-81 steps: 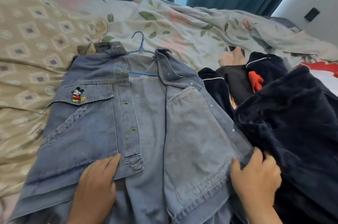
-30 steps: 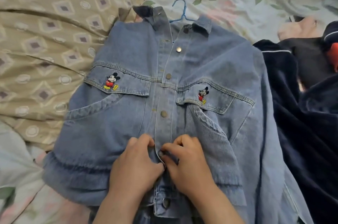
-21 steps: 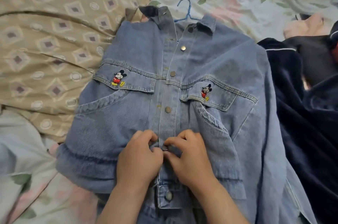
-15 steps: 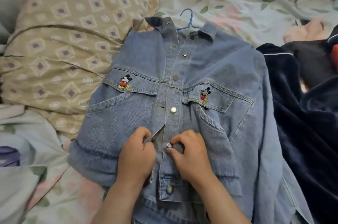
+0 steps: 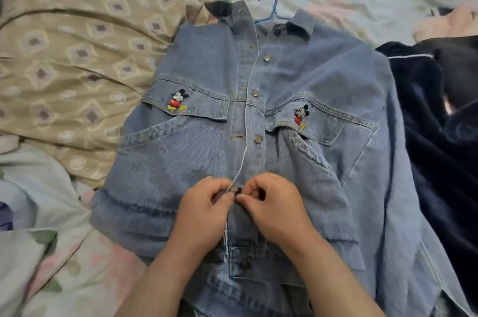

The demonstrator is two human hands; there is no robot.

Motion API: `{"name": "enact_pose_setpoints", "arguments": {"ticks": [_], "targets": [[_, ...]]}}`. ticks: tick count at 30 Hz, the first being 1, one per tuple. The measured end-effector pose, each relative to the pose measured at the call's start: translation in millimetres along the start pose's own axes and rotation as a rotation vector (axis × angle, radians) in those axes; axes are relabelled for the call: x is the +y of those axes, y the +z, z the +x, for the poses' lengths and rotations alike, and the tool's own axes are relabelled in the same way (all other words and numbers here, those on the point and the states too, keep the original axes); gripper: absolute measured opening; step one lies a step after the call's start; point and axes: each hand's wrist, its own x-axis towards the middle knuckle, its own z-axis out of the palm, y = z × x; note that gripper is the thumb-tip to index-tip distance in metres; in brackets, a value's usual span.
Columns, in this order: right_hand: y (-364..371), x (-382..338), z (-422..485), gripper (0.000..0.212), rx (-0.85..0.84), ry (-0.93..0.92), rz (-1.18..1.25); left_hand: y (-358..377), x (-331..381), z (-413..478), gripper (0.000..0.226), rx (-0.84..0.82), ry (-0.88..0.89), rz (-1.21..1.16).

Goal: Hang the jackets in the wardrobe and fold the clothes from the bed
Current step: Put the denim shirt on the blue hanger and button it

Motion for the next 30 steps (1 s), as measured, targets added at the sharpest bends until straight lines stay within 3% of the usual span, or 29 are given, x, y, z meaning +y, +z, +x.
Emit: {"name": "enact_pose_setpoints", "arguments": {"ticks": [4, 7, 13, 22, 27, 30], "targets": [[3, -6, 1, 0.014, -0.077, 0.013, 0.003, 1, -6, 2, 0.039, -0.024, -0.023, -0.028], [7, -6, 2, 0.009, -0.090, -0.047, -0.158, 0, -7, 11, 0.040, -0.006, -0.073, -0.077], [6, -9, 2, 0.002, -0.055, -0.060, -0.205, -3, -6, 18, 0.026, -0.018, -0.127, -0.097], [-1, -17, 10, 0.014, 0.036, 0.097, 0.042, -11, -5, 28, 0.022, -0.184, -0.247, -0.218], [-7, -19, 16, 0.012, -0.007, 0.241, 0.141, -12, -3, 30, 0.025, -0.210, -0.295, -0.286], [-13, -20, 18, 0.014, -0.051, 0.285, 0.236, -11, -2, 32, 0.016, -0.174, -0.427, -0.434]]}}
